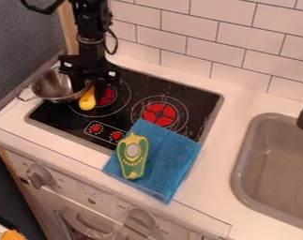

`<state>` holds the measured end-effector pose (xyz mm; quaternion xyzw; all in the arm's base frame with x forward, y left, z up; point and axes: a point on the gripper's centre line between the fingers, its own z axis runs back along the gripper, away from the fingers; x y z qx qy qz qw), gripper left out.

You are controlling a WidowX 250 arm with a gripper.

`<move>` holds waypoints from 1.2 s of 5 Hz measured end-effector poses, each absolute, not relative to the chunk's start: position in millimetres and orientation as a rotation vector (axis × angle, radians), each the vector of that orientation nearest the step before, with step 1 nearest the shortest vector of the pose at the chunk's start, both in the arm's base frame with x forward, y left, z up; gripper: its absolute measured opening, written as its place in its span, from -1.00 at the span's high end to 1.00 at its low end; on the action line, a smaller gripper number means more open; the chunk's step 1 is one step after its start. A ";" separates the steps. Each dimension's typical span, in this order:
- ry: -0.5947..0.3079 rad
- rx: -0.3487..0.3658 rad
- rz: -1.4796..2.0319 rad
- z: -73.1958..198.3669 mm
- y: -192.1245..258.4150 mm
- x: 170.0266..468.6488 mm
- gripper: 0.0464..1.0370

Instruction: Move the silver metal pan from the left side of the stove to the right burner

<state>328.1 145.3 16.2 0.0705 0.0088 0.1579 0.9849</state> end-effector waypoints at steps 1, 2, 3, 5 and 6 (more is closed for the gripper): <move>0.011 0.108 0.319 22.5 144.2 326.5 0.45; -0.004 0.066 0.344 34.2 140.7 320.8 0.79; -0.040 0.028 0.373 51.2 136.3 321.0 0.94; -0.040 0.023 0.320 57.1 88.1 336.6 0.94; -0.089 0.047 0.186 67.6 35.9 358.6 0.94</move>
